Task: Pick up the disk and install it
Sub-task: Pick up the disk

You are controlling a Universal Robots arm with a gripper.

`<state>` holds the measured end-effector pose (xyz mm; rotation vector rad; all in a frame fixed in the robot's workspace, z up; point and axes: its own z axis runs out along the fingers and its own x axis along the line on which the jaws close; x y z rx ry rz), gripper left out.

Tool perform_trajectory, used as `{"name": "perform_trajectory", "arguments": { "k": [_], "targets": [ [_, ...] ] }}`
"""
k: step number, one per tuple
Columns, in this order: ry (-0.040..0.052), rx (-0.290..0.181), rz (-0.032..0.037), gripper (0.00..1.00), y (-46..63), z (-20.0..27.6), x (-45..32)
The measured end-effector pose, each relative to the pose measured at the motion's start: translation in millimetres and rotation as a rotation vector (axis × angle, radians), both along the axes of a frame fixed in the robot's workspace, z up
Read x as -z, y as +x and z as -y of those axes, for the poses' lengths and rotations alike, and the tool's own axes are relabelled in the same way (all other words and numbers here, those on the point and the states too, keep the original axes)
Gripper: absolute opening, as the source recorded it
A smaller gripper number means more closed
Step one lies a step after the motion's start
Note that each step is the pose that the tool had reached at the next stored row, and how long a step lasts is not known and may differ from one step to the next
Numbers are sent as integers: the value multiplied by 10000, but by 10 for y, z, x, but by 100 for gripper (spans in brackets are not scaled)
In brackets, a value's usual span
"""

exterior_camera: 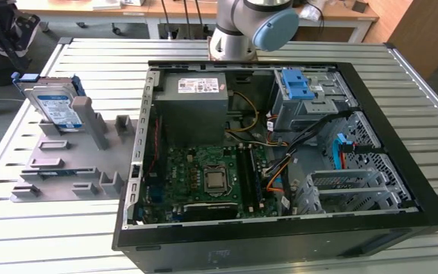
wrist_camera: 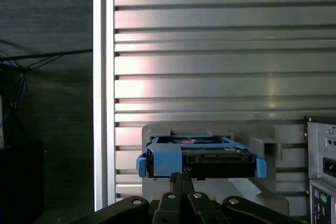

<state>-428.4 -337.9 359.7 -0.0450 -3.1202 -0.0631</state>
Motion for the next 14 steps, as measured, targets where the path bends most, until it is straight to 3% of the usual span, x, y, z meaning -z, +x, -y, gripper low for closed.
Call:
{"name": "perform_trajectory", "arguments": {
  "k": [5, 8, 11, 14],
  "targets": [
    [-123, -585, 19, 11, -1, 0, 4],
    [-142, -879, 47, 11, 0, 0, 7],
    [-142, -1157, 100, 11, 0, 0, 13],
    [-146, -1507, 200, 11, 0, 0, 18]
  ]
}}
